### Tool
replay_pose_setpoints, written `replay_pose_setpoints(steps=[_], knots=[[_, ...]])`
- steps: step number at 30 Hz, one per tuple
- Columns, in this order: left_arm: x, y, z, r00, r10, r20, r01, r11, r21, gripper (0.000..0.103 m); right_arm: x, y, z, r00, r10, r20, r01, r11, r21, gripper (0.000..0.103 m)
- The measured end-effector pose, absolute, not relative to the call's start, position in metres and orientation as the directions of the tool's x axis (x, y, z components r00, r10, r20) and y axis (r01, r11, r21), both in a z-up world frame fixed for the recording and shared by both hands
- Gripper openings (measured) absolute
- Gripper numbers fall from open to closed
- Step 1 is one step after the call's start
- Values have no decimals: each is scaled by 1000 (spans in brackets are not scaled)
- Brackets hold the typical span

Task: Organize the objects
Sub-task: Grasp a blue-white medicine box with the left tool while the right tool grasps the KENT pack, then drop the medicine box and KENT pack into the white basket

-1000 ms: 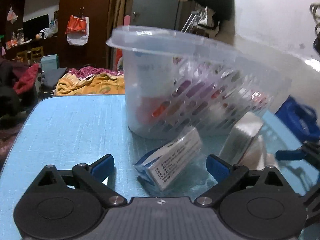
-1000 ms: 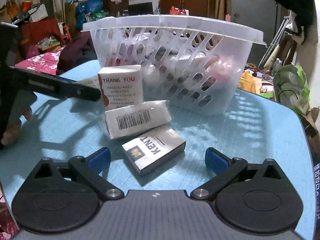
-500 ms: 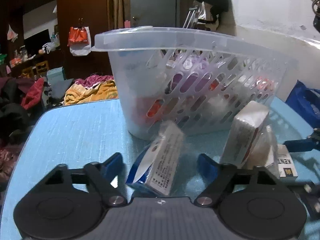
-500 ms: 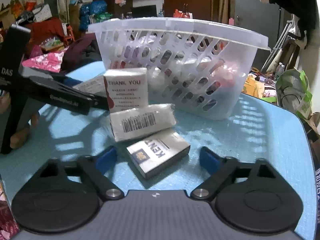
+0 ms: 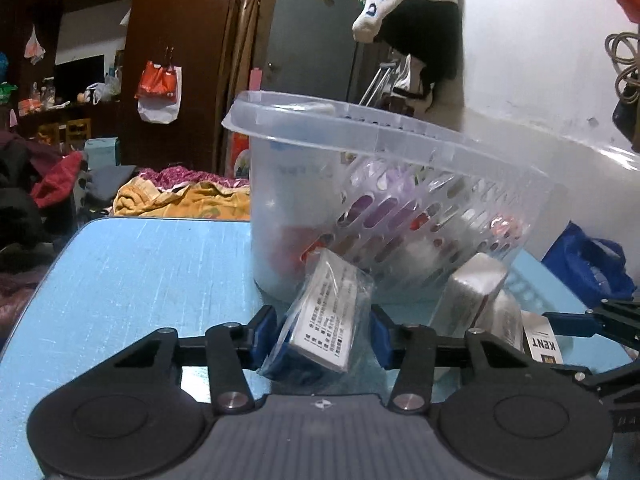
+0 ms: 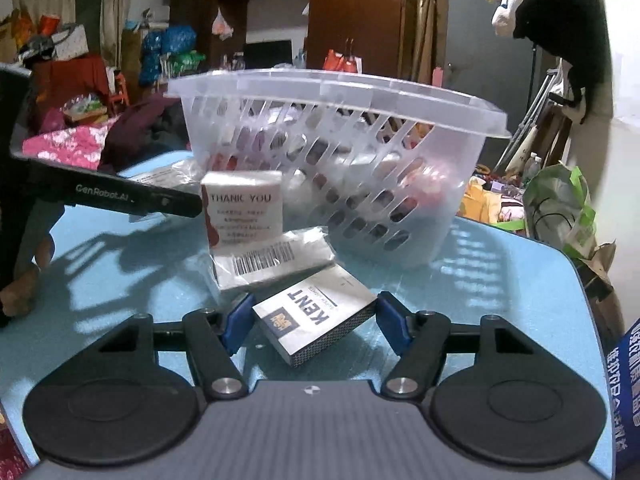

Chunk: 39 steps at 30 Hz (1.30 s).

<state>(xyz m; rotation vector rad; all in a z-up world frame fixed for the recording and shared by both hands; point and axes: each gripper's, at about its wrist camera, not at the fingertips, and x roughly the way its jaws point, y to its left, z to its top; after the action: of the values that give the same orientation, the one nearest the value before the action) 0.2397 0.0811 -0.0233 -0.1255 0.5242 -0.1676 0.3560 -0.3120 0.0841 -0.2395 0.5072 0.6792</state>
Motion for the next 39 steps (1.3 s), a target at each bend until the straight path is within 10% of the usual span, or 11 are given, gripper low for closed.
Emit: replay_pose_setpoints(steps=[22, 31, 39], knots=[[219, 78, -19, 885, -247, -394, 200, 967, -157, 52, 353, -339, 90, 715, 576, -395, -608, 792, 54, 69], [168, 64, 49, 903, -386, -188, 358, 919, -168, 53, 322, -345, 137, 722, 669, -176, -665, 741, 88, 69], [295, 34, 110, 900, -247, -358, 209, 968, -142, 63, 409, -297, 215, 759, 619, -201, -635, 773, -15, 70]])
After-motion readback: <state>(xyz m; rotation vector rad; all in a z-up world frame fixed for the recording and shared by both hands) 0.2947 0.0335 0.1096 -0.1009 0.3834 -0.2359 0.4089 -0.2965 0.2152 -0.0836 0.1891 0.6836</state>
